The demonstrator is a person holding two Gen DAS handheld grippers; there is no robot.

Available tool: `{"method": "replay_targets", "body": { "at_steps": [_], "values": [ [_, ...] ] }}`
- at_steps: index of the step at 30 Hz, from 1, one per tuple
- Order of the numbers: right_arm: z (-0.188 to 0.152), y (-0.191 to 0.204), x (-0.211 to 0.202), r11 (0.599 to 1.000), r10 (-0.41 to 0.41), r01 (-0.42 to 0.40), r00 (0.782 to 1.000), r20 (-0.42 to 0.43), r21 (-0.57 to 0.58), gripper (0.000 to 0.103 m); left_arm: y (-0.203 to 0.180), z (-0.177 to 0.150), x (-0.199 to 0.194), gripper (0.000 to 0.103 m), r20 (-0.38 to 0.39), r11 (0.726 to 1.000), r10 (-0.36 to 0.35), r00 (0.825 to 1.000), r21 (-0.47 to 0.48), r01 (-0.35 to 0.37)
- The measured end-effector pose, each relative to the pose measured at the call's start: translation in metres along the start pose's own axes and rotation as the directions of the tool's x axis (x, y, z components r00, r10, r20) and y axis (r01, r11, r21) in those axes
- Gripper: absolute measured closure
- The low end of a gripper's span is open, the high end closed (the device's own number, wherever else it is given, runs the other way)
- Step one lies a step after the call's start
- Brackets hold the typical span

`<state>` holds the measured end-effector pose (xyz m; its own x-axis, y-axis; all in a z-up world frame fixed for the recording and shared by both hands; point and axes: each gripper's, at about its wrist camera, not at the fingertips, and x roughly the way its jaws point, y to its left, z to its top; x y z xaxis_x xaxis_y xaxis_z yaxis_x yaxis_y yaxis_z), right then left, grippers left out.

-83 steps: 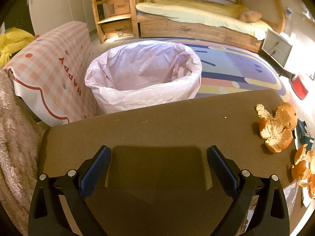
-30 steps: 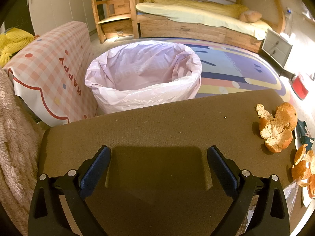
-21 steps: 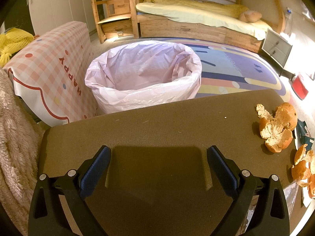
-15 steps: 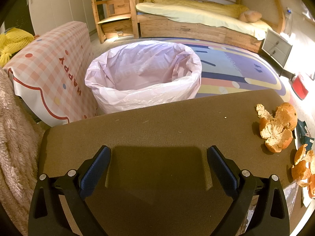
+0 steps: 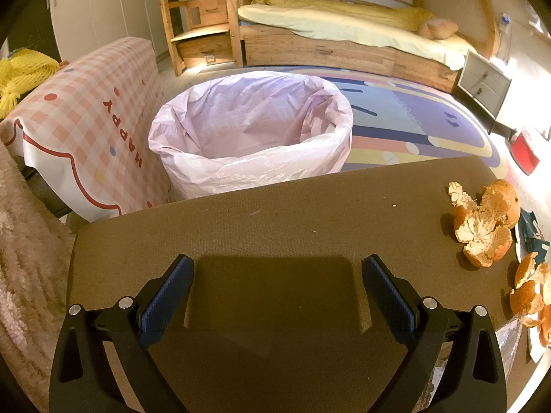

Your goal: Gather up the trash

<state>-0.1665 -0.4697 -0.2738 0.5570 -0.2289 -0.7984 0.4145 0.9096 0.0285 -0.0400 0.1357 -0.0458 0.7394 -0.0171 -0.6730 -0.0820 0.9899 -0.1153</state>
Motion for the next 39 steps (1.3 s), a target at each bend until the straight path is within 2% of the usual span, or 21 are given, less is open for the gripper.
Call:
{"method": "replay_targets", "body": {
  "at_steps": [8, 16, 19, 24, 26, 31, 33, 34, 35, 37, 39],
  "values": [
    [0.0, 0.0, 0.0, 1.0, 0.0, 0.0, 1.0, 0.0, 0.0, 0.006, -0.05, -0.005, -0.002, 0.007, -0.01, 0.986, -0.112, 0.994, 0.123, 0.112],
    [0.0, 0.0, 0.0, 1.0, 0.0, 0.0, 1.0, 0.0, 0.0, 0.006, -0.127, -0.03, -0.012, 0.007, -0.055, 0.943, -0.205, 0.977, 0.256, 0.212],
    [0.0, 0.0, 0.0, 1.0, 0.0, 0.0, 1.0, 0.0, 0.001, 0.006, -0.145, -0.037, -0.024, 0.007, -0.049, 0.932, -0.187, 0.981, 0.306, 0.193],
    [0.0, 0.0, 0.0, 1.0, 0.0, 0.0, 1.0, 0.0, 0.001, 0.006, -0.148, -0.041, -0.04, 0.007, -0.011, 0.939, -0.112, 0.994, 0.326, 0.11],
    [0.0, 0.0, 0.0, 1.0, 0.0, 0.0, 1.0, 0.0, 0.001, 0.006, -0.144, -0.044, -0.043, 0.007, -0.002, 0.947, -0.052, 0.999, 0.319, 0.05],
    [0.0, 0.0, 0.001, 1.0, 0.004, -0.004, 1.0, -0.003, 0.006, 0.006, -0.128, -0.051, -0.045, 0.007, -0.035, 0.961, 0.019, 0.999, 0.277, -0.009],
    [0.006, 0.002, 0.002, 1.0, -0.008, 0.009, 0.999, -0.044, 0.006, 0.006, -0.124, -0.052, -0.046, 0.007, -0.039, 0.964, 0.03, 0.999, 0.263, -0.019],
    [0.013, 0.007, -0.002, 1.0, -0.026, 0.026, 0.995, -0.095, 0.008, 0.006, -0.123, -0.051, -0.047, 0.007, -0.038, 0.966, 0.035, 0.999, 0.259, -0.024],
    [0.02, 0.014, -0.012, 1.0, -0.026, 0.027, 0.995, -0.098, 0.01, 0.006, -0.122, -0.05, -0.048, 0.007, -0.035, 0.967, 0.038, 0.999, 0.255, -0.028],
    [0.042, 0.041, -0.062, 0.999, 0.033, -0.033, 0.999, 0.003, -0.008, 0.006, -0.121, -0.049, -0.05, 0.007, -0.029, 0.968, 0.041, 0.999, 0.249, -0.033],
    [0.069, 0.078, -0.117, 0.993, 0.107, -0.103, 0.991, 0.08, -0.056, 0.006, -0.121, -0.048, -0.052, 0.007, -0.031, 0.971, 0.026, 0.999, 0.24, -0.018]
  ]
}}
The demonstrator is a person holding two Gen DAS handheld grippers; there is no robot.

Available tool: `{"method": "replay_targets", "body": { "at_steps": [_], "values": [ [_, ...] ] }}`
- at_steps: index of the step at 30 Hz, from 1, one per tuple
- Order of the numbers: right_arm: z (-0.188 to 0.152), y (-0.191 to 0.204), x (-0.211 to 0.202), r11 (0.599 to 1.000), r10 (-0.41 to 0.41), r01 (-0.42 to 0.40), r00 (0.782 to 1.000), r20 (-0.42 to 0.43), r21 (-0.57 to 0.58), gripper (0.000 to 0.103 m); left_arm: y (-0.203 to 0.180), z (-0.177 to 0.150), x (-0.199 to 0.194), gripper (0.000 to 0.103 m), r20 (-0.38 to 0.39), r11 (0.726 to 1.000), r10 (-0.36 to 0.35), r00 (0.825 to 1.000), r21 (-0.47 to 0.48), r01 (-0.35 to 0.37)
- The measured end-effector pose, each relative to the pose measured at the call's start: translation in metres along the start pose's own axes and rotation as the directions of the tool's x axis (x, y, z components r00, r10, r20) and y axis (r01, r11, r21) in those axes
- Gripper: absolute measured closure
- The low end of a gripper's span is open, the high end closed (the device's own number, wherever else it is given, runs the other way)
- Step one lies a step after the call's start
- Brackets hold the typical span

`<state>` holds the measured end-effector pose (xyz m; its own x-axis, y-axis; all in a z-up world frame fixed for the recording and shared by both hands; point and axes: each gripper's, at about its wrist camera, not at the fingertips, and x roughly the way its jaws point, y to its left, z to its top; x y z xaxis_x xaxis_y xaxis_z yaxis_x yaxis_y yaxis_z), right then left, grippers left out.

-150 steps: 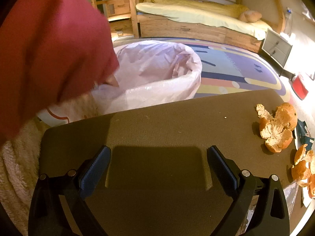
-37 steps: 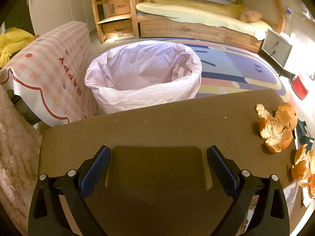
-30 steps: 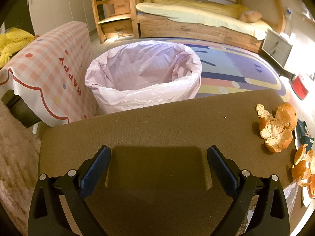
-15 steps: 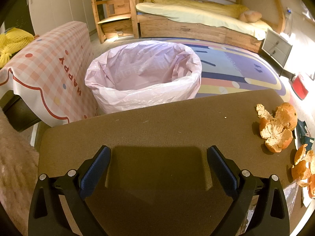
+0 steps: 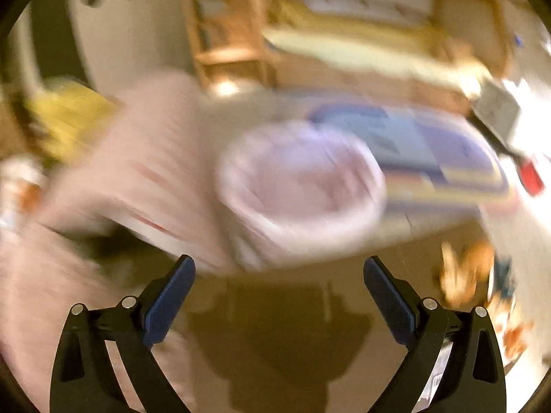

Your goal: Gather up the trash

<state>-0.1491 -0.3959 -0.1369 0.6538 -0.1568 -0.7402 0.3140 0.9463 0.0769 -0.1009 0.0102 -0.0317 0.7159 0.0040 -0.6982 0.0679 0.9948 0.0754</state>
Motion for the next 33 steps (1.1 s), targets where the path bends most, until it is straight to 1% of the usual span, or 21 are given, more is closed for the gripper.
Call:
{"method": "replay_targets", "body": {
  "at_steps": [2, 4, 6, 8, 11, 14, 17, 20, 27, 33],
  "values": [
    [0.032, 0.044, -0.046, 0.995, 0.099, -0.098, 0.994, 0.046, -0.029, 0.006, -0.002, 0.003, -0.003, 0.007, 0.002, 1.0, -0.028, 1.0, 0.002, 0.028],
    [0.052, 0.081, -0.078, 0.984, 0.167, -0.162, 0.984, 0.069, -0.08, 0.006, -0.004, 0.007, -0.005, 0.007, 0.006, 0.999, -0.037, 0.999, 0.014, 0.036],
    [0.063, 0.115, -0.101, 0.975, 0.174, -0.159, 0.981, 0.09, -0.153, 0.006, -0.005, 0.01, -0.008, 0.007, 0.015, 0.999, -0.037, 0.999, 0.022, 0.036],
    [0.069, 0.144, -0.115, 0.965, 0.174, -0.146, 0.978, 0.113, -0.217, 0.006, -0.005, 0.012, -0.009, 0.007, 0.02, 0.999, -0.043, 0.999, 0.029, 0.042],
    [0.076, 0.174, -0.125, 0.951, 0.204, -0.166, 0.971, 0.126, -0.26, 0.006, -0.003, 0.015, -0.006, 0.007, 0.018, 0.998, -0.056, 0.998, 0.027, 0.055],
    [0.082, 0.186, -0.123, 0.945, 0.199, -0.16, 0.973, 0.113, -0.285, 0.006, 0.003, 0.021, 0.002, 0.007, 0.01, 0.997, -0.07, 0.997, 0.012, 0.07],
    [0.087, 0.193, -0.119, 0.945, 0.159, -0.119, 0.981, 0.112, -0.304, 0.006, 0.009, 0.029, 0.01, 0.007, 0.001, 0.998, -0.067, 0.998, 0.012, 0.067],
    [0.095, 0.198, -0.109, 0.948, 0.138, -0.104, 0.986, 0.096, -0.302, 0.006, 0.014, 0.04, 0.018, 0.007, -0.002, 0.998, -0.062, 0.998, 0.008, 0.062],
    [0.113, 0.209, -0.1, 0.943, 0.14, -0.103, 0.985, 0.097, -0.316, 0.006, 0.017, 0.059, 0.03, 0.007, 0.007, 0.998, -0.064, 0.998, 0.001, 0.064],
    [0.114, 0.209, -0.099, 0.943, 0.144, -0.11, 0.986, 0.089, -0.314, 0.006, 0.012, 0.063, 0.031, 0.007, -0.005, 0.998, -0.054, 0.999, 0.013, 0.054]
  ]
}}
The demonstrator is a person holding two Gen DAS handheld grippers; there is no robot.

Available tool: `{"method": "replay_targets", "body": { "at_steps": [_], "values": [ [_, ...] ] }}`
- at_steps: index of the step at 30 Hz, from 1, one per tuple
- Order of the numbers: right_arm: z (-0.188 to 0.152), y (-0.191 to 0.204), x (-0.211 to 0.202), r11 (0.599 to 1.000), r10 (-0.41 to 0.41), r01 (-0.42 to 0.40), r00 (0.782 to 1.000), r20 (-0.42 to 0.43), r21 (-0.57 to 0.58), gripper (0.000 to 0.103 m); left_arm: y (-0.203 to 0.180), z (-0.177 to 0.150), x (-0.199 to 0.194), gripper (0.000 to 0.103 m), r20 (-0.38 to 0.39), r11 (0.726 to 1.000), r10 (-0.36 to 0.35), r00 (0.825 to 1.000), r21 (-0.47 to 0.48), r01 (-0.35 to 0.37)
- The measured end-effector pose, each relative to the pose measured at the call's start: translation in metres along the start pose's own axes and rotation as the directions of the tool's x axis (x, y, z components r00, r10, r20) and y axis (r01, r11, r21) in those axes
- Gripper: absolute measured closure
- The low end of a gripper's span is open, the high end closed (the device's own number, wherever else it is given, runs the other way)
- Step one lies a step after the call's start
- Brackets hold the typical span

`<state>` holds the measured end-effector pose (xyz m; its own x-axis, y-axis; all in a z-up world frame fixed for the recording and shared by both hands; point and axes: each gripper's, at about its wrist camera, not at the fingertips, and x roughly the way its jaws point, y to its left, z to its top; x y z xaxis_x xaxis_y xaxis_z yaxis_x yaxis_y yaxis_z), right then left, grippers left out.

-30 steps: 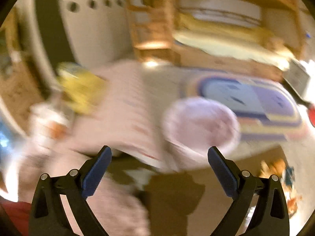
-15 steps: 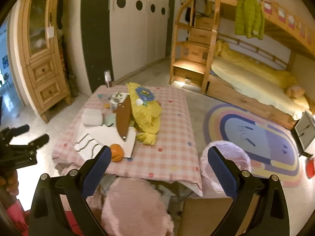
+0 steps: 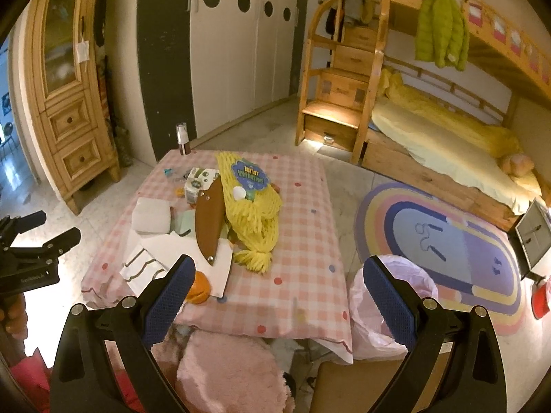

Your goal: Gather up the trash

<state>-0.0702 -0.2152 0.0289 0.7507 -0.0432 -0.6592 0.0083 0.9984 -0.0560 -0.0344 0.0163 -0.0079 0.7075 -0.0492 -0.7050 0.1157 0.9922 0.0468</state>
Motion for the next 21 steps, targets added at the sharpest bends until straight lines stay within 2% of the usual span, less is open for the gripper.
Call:
{"method": "replay_targets", "body": {
  "at_steps": [8, 21],
  "values": [
    [-0.004, 0.0, 0.006, 1.0, 0.014, -0.014, 1.0, -0.016, 0.002, 0.006, 0.001, -0.001, -0.002, 0.007, -0.007, 0.999, 0.032, 0.999, -0.004, -0.032],
    [-0.016, -0.001, 0.009, 1.0, 0.017, -0.017, 0.999, -0.035, 0.002, 0.006, 0.0, -0.005, -0.004, 0.007, -0.022, 0.999, 0.035, 0.999, 0.003, -0.035]
  ]
}}
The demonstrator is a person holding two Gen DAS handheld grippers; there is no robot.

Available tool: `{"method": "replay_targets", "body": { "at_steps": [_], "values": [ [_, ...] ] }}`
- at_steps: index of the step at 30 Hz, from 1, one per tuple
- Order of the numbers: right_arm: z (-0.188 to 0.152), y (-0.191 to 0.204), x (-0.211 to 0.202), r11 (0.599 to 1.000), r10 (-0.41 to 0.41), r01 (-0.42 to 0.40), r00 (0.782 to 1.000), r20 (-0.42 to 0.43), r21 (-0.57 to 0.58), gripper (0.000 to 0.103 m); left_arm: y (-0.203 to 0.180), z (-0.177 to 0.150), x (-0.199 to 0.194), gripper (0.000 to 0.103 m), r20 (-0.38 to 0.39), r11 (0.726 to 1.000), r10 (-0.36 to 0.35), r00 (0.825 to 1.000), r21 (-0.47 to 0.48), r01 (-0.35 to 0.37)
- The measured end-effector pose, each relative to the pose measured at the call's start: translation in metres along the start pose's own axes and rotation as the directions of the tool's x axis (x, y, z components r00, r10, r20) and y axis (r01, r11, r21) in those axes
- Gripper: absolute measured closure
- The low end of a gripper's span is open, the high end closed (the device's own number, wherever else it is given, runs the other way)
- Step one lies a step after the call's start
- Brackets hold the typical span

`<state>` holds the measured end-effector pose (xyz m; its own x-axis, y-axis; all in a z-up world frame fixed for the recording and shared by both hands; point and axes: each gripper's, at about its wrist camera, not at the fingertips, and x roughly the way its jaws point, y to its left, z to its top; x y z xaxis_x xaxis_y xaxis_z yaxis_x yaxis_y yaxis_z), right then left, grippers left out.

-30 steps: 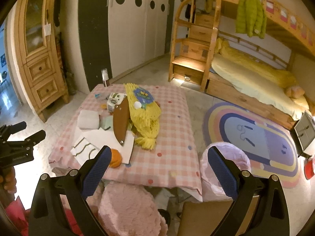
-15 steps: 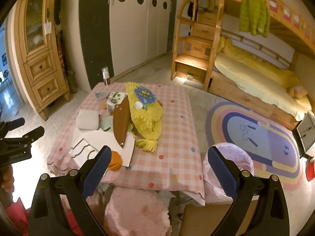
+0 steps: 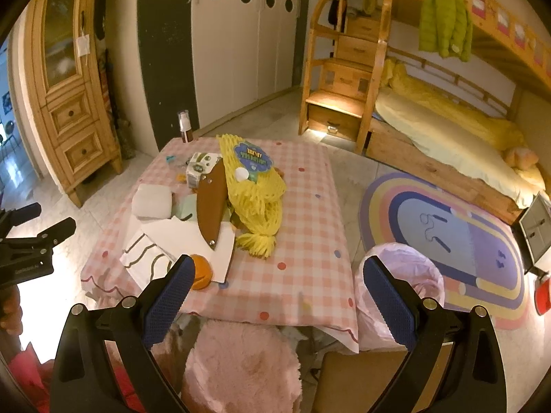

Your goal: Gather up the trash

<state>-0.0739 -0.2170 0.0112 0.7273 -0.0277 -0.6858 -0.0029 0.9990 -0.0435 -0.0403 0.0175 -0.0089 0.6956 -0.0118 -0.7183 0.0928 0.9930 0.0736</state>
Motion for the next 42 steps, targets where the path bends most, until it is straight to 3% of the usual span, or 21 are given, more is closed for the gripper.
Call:
{"method": "replay_targets", "body": {
  "at_steps": [42],
  "values": [
    [-0.0017, 0.0026, -0.0015, 1.0, 0.003, -0.003, 1.0, 0.0, -0.007, 0.006, -0.0038, -0.0016, 0.0007, 0.007, -0.004, 1.0, -0.001, 1.0, 0.003, 0.001]
  ]
}}
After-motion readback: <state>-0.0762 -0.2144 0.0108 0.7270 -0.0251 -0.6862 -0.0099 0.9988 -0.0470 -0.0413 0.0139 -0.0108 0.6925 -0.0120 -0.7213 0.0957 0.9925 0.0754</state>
